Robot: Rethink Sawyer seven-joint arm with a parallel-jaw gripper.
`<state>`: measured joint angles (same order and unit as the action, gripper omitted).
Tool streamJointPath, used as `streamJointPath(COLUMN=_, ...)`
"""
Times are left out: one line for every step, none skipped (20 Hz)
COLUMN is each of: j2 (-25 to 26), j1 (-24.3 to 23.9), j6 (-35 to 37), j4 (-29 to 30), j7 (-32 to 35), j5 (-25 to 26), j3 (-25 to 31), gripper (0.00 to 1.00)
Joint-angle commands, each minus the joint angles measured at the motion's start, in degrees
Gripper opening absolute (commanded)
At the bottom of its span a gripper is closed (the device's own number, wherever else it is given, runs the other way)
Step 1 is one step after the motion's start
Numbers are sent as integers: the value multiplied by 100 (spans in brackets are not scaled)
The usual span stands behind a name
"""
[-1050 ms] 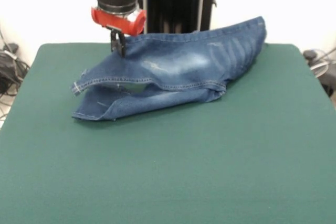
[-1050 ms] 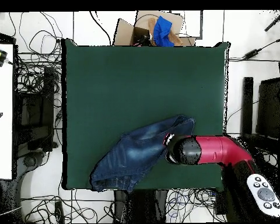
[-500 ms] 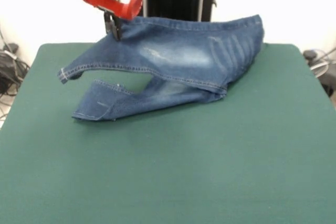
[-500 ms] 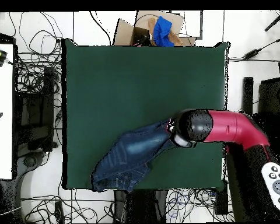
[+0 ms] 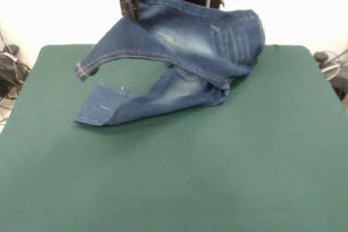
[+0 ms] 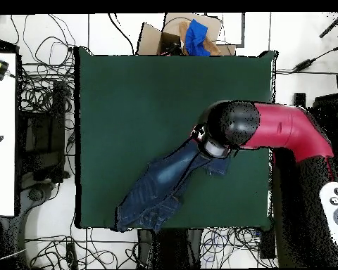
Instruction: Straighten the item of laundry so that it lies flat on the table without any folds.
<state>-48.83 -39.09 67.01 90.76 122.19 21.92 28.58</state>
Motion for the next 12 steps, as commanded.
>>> streamJointPath(j2=-139, j1=586, j6=154, j4=-42, j7=37, j5=-510, j3=307, gripper=0)
streamJointPath(j2=-172, j1=736, j6=178, j4=-17, j7=273, j5=-559, j3=225, gripper=0)
streamJointPath(j2=-207, j1=893, j6=184, j4=-10, j7=438, j5=-563, j3=145, gripper=0)
streamJointPath(j2=-242, j1=1050, j6=190, j4=-3, j7=604, j5=-567, j3=65, gripper=0)
streamJointPath(j2=-220, j1=1164, j6=148, j4=-24, j7=619, j5=-531, j3=41, gripper=0)
streamJointPath(j2=-152, j1=1246, j6=20, j4=-69, j7=552, j5=-442, j3=44, gripper=0)
streamJointPath(j2=-84, j1=1328, j6=-109, j4=-115, j7=485, j5=-354, j3=46, gripper=0)
streamJointPath(j2=-32, j1=1466, j6=11, j4=-172, j7=614, j5=-337, j3=-30, gripper=0)
streamJointPath(j2=-2, j1=1644, j6=99, j4=-256, j7=786, j5=-285, j3=-114, gripper=0)
streamJointPath(j2=-25, j1=1846, j6=270, j4=-331, j7=1052, j5=-274, j3=-225, gripper=0)
streamJointPath(j2=-43, j1=2038, j6=356, j4=-364, j7=1331, j5=-329, j3=-322, gripper=0)
streamJointPath(j2=-61, j1=2231, j6=442, j4=-397, j7=1610, j5=-384, j3=-420, gripper=0)
